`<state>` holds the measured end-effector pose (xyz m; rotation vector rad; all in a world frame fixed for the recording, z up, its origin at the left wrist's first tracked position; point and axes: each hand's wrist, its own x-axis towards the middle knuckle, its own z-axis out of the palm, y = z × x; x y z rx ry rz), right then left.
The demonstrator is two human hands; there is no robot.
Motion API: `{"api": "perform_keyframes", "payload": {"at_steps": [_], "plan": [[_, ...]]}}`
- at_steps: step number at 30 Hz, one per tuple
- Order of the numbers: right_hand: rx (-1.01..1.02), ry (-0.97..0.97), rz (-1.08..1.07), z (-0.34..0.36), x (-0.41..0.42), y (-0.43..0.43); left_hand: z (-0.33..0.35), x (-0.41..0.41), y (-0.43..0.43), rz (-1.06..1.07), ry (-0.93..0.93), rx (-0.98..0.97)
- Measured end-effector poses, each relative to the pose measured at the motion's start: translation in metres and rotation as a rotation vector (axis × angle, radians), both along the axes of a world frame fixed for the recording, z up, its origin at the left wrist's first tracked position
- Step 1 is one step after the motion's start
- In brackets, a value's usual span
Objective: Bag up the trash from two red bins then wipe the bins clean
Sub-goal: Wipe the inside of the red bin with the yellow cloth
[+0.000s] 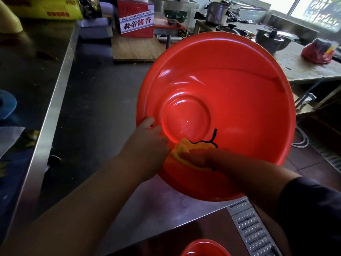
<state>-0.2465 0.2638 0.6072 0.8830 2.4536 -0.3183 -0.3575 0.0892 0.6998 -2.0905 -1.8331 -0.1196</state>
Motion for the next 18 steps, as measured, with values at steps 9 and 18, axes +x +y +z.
{"api": "perform_keyframes", "payload": {"at_steps": [9,18], "plan": [[-0.385,-0.011,0.113,0.078,0.072,-0.046,-0.005,-0.003,-0.001,0.01,0.008,0.071],[-0.213,-0.02,-0.096,-0.001,0.028,-0.012,-0.007,0.003,-0.004,-0.061,-0.021,0.094]]}}
